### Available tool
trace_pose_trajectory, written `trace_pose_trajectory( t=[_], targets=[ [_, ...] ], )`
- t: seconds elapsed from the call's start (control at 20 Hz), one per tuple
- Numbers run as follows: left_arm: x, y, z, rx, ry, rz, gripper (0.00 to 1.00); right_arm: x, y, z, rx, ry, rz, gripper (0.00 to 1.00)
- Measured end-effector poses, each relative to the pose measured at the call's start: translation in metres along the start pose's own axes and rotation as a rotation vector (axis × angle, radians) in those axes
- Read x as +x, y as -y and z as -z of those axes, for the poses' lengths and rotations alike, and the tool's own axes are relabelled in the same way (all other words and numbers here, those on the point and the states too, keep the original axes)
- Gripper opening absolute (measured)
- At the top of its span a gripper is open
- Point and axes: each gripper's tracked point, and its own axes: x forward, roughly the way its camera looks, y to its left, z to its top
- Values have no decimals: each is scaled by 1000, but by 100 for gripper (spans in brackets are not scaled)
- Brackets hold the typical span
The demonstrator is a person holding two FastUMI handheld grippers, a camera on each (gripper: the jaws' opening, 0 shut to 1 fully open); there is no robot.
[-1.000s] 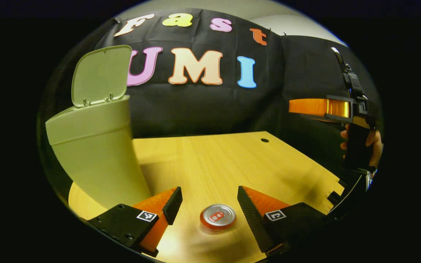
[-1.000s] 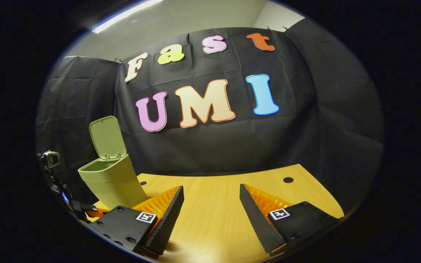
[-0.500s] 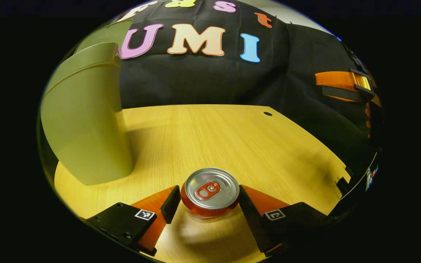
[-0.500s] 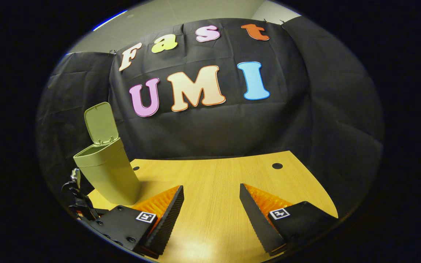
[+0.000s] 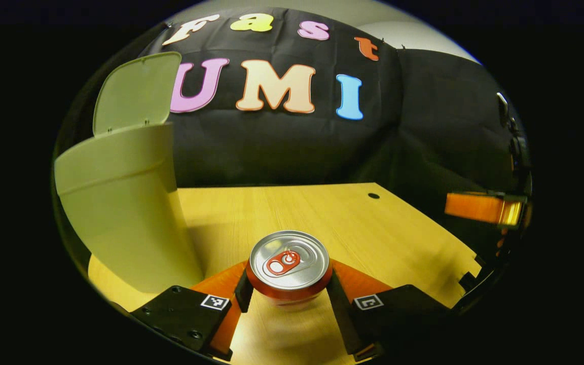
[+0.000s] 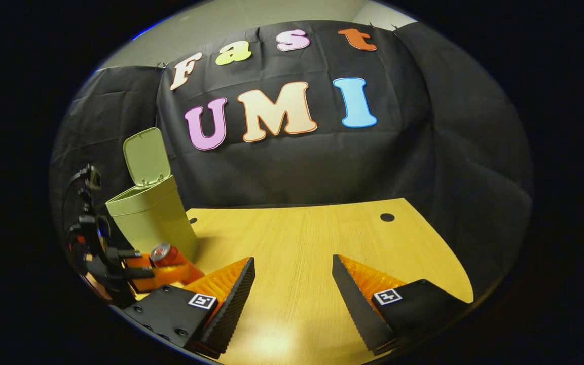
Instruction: Press the lid of the desktop garbage bin to open it, pick up the crumpled paper on the desktop and throw it into the bin, then pick up the pop can on the desktop and drop it into the bin, and finally close the garbage bin lid.
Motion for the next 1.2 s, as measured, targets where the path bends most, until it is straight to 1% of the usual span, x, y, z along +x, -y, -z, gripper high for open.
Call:
trace_pose_trajectory(
  t=[0.1,0.25,0.45,0.75,0.9,0.95,1.2],
  targets=[
    [-2,-7,-30,21,43,-4,73,3,-6,2,11,1,-14,96],
    [-6,-14,-82,25,136,-13,73,7,-15,1,17,7,-31,97],
    [-9,-31,-135,34,229,-35,74,9,-21,-3,33,24,-41,96],
    [-23,-100,-195,31,333,-187,73,10,-19,7,50,1,-38,97],
    [-29,-136,-206,34,347,-254,72,6,-19,8,55,-3,-37,96],
    [-32,-147,-206,27,342,-276,73,6,-20,8,54,-3,-37,96],
    [-41,-198,-185,-12,296,-369,73,5,-25,11,50,-10,-38,96]
  ],
)
